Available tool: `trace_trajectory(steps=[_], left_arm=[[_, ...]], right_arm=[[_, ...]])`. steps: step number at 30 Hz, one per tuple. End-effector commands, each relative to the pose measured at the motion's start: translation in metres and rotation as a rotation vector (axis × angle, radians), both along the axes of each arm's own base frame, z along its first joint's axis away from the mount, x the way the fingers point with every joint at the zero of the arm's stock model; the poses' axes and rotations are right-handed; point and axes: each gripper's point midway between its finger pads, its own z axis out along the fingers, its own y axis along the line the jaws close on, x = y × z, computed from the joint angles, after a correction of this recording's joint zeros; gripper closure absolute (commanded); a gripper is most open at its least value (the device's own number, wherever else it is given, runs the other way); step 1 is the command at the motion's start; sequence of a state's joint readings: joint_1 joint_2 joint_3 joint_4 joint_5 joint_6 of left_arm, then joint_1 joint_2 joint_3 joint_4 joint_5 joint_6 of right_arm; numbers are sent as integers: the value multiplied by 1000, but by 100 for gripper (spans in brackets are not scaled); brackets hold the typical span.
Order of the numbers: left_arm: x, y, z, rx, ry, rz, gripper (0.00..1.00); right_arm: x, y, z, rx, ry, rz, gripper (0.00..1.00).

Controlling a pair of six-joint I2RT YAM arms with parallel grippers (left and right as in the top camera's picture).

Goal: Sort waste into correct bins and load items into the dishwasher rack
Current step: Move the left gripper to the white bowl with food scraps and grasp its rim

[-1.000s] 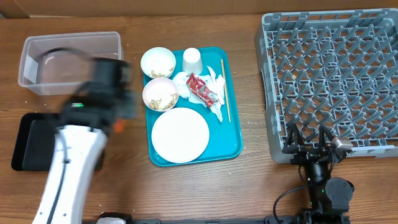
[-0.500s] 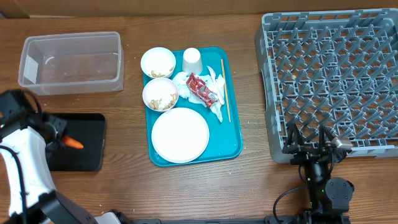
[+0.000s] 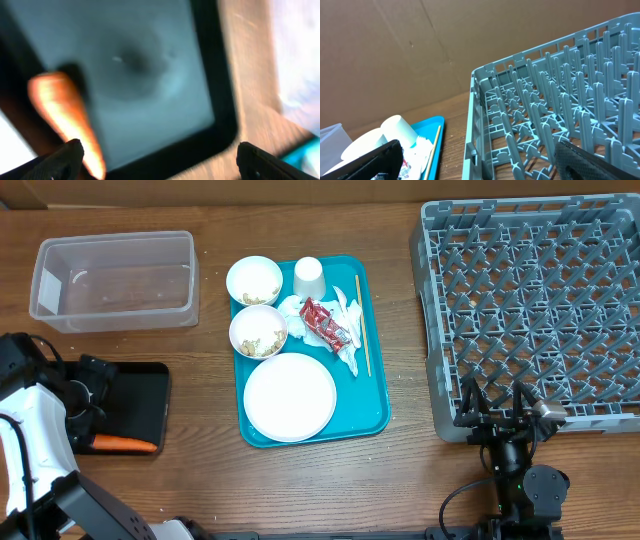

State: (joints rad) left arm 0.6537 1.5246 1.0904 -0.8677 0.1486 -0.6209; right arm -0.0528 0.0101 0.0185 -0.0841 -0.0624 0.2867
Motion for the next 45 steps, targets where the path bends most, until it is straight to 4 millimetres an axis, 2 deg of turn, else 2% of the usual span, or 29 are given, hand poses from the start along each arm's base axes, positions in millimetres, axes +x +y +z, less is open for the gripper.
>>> trace_trajectory(steps=[1,4,7,8,9,11,14,16,18,20,24,27,30,32,38,45], left_arm=[[39,-34,59,-9,-249,-235,0],[61,-88,98,-27,-429,-498,0],[68,-144,113,0,-483,-734,0],[70,-183,110,42,-465,-898,0],[71,-201,105,73,-443,-973,0],[74,-233,92,151,-395,-1110,0],[82,-267,75,259,-342,-1230,0],[99,-294,61,348,-340,-1291,0],[111,-304,52,401,-342,-1302,7],[126,-307,36,462,-320,-1293,19],[137,-311,2,449,-276,-1309,20],[136,-311,-21,437,-223,-1338,22],[135,-311,-35,424,-188,-1347,22],[135,-310,-40,425,-179,-1357,23],[136,-311,-42,433,-182,-1380,36],[130,-311,-49,425,-165,-1399,35]], right_arm=[[0,-4,-2,-3,-1,-19,0],[0,-4,-2,-3,-1,-19,0],[0,-4,-2,-3,-1,-19,0],[0,-4,-2,-3,-1,-19,0],[0,-4,-2,-3,-1,-19,0],[0,-4,-2,-3,-1,-19,0],[0,-4,-2,-3,-1,-19,0],[0,-4,-2,-3,-1,-19,0],[0,-4,-2,-3,-1,-19,0],[0,-4,-2,-3,-1,-19,0],[0,-4,-2,-3,-1,-19,0],[0,-4,-2,-3,-1,-19,0],[0,-4,-2,-3,-1,-19,0],[0,-4,-2,-3,-1,-19,0],[0,-4,-2,-3,-1,-19,0],[0,-4,-2,-3,-1,-19,0]])
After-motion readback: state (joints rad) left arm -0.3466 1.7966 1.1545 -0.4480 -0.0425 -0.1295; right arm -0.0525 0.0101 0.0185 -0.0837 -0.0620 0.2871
